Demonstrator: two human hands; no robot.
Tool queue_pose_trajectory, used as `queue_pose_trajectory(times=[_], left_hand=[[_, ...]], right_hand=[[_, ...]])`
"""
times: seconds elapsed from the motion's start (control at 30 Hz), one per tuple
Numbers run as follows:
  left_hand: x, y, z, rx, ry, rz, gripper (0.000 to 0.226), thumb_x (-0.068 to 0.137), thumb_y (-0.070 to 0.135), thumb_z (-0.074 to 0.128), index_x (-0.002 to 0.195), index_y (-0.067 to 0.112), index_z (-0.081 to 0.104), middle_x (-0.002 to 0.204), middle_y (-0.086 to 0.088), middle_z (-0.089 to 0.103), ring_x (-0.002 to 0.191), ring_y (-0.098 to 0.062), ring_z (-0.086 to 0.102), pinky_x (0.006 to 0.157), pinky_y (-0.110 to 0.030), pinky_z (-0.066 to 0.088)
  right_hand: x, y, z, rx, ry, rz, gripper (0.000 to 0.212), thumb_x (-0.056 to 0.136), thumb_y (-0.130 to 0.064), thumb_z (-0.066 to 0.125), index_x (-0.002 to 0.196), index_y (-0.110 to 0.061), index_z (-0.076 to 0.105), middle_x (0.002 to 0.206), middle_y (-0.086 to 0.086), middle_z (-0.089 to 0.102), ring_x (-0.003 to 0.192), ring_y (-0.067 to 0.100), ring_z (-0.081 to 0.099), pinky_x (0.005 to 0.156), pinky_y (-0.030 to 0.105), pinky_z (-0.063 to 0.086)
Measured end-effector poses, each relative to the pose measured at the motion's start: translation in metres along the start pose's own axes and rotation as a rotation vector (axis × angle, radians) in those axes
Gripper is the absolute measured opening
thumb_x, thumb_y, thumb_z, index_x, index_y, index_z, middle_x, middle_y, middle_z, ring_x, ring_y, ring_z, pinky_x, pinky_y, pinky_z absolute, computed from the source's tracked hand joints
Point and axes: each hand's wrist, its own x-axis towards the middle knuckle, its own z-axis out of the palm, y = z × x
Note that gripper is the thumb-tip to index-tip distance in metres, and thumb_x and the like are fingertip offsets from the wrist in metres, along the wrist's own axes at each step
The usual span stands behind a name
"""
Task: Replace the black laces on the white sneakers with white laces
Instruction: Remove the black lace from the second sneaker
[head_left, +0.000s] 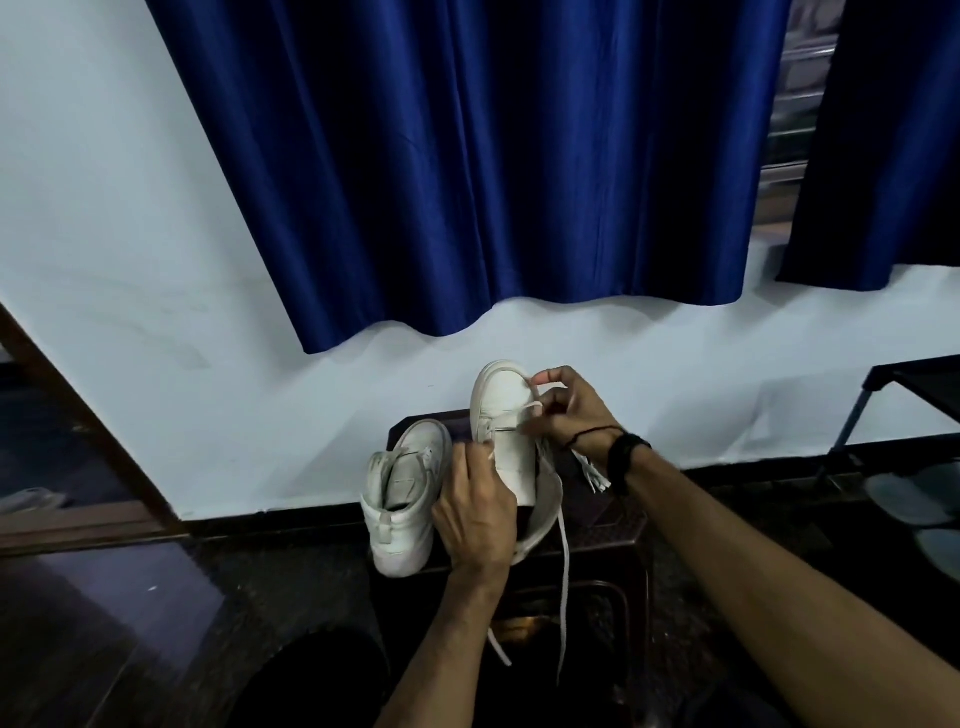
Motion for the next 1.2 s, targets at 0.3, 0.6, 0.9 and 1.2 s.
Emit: queue_pose_trajectory(times=[0.3,0.6,0.9,1.2], left_hand=[[-0.001,0.013,-0.007,-0.106,-0.008,-0.033,0.011,0.083,0.003,0.068,0.091,0.009,0.062,0.090,-0.006,0.063,0.071,-0.027,0.061,0.052,-0.034,0.045],[-0.008,0.019,0.003,-0.175,0.016,0.051,0.010,0.093,0.016,0.058,0.092,0.009,0.065,0.081,-0.006,0.069,0.069,-0.024,0.065,0.054,-0.032,0.047],[0.005,0.016,0.007,-0.134,-0.195,0.138,0.039,0.087,0.011,0.047,0.117,0.022,0.070,0.090,-0.004,0.063,0.071,-0.028,0.063,0.049,-0.037,0.046],[0.004,0.015,0.008,-0.057,-0.142,0.052,0.045,0.079,0.000,0.055,0.112,0.024,0.073,0.083,-0.002,0.061,0.066,-0.030,0.059,0.050,-0.037,0.042]], right_hand=[[-0.034,0.040,0.031,-0.333,0.515,-0.368,0.030,0.065,0.007,0.062,0.081,-0.018,0.068,0.078,-0.003,0.062,0.074,0.018,0.059,0.067,0.034,0.051],[-0.048,0.058,0.027,-0.598,0.536,-0.550,0.016,0.072,-0.016,0.045,0.061,-0.016,0.056,0.071,-0.003,0.053,0.076,0.019,0.045,0.051,0.034,0.041],[-0.046,0.055,0.023,-0.432,0.548,-0.515,0.035,0.062,0.010,0.056,0.085,-0.014,0.062,0.090,-0.003,0.052,0.078,0.016,0.054,0.060,0.030,0.045],[-0.033,0.058,0.029,-0.219,0.630,-0.054,0.011,0.083,-0.027,0.063,0.090,-0.019,0.063,0.088,0.000,0.067,0.081,0.021,0.062,0.072,0.031,0.050]])
